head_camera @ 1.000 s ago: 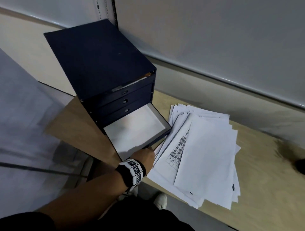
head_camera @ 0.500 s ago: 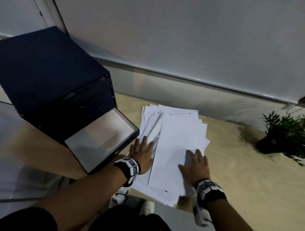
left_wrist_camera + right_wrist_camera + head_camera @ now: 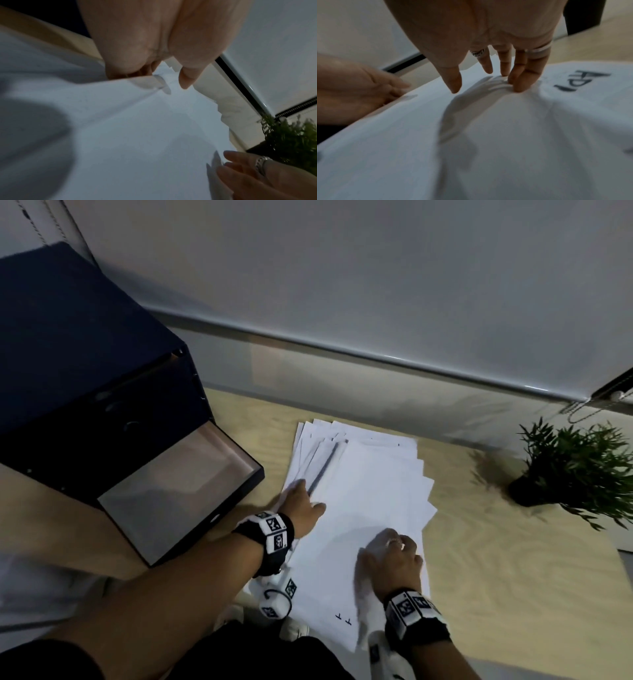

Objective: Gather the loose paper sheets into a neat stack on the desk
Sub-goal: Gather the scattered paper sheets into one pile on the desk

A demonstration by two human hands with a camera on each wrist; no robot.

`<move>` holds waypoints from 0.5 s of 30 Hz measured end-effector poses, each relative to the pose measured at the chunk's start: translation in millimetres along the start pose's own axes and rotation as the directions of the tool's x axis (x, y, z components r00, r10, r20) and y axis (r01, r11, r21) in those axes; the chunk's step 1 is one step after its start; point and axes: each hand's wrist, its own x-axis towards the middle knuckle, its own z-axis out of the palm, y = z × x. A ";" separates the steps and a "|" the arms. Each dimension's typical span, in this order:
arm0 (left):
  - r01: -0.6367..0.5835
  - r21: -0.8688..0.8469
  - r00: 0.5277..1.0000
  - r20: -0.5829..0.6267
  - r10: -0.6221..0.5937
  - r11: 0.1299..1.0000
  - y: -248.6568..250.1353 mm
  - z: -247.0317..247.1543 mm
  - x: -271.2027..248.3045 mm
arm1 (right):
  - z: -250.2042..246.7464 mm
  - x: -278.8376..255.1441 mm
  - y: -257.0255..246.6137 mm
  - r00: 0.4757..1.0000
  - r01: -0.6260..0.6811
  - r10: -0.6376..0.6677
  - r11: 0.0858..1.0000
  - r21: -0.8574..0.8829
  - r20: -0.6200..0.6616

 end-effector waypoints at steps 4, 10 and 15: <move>0.060 0.133 0.998 0.014 -0.062 0.989 15.1 -2.5 -3.1 | -7.9 0.9 -7.8 0.994 0.107 -0.112 0.932 0.347 -0.006; 0.032 0.092 0.999 0.022 -0.034 0.995 -0.6 -13.9 0.9 | -7.4 3.4 -0.8 0.995 -0.089 0.095 0.990 0.110 -0.044; -0.019 0.112 0.998 -0.059 0.025 0.994 -6.7 -19.7 -3.2 | -15.3 6.1 -15.7 0.987 0.038 0.020 0.932 0.360 -0.159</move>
